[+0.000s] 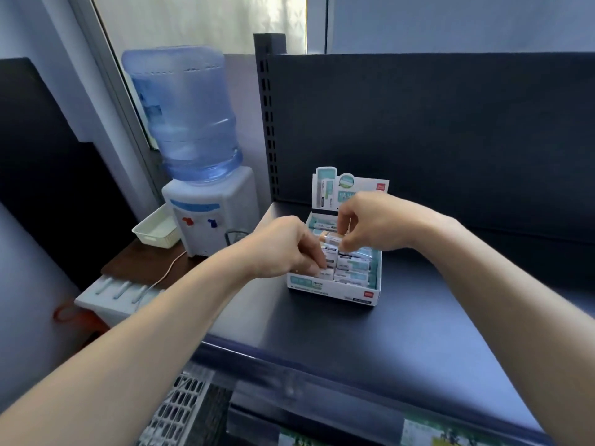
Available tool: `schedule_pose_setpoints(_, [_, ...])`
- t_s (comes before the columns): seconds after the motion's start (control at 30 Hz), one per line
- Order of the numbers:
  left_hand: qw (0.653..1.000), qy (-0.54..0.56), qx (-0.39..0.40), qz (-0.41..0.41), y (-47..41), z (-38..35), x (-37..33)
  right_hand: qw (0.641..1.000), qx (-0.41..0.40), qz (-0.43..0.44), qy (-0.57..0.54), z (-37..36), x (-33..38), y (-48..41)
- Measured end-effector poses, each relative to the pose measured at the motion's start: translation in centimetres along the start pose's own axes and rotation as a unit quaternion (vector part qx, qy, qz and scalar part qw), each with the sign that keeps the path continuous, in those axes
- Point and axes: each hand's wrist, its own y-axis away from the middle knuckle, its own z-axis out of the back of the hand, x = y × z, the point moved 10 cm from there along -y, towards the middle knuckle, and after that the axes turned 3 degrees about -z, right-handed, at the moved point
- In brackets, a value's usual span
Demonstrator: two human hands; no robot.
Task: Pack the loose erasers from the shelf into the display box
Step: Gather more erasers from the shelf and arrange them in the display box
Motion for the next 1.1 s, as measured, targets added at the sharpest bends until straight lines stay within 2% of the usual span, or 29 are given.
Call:
schedule_pose_setpoints(0.17, [1.0, 0.012, -0.012, -0.017, 0.6, 0.5, 0.1, 1.0, 0.02, -0.005, 0.017, -1.0, 0.3, 0.1])
schedule_pose_setpoints(0.4, [0.994, -0.006, -0.103, -0.03, 1.9, 3.5, 0.2, 0.999, 0.037, 0.001, 0.013, -2.0, 1.5, 0.3])
schedule_pose_setpoints(0.57, [0.991, -0.004, -0.132, -0.029, 2.7, 4.3, 0.9, 0.999, 0.032, 0.009, 0.016, -2.6, 2.5, 0.2])
schedule_pose_setpoints(1.1, [0.991, -0.001, -0.125, -0.039, 3.5, 4.3, 0.8, 1.0, 0.007, -0.014, 0.016, -3.0, 3.2, 0.7])
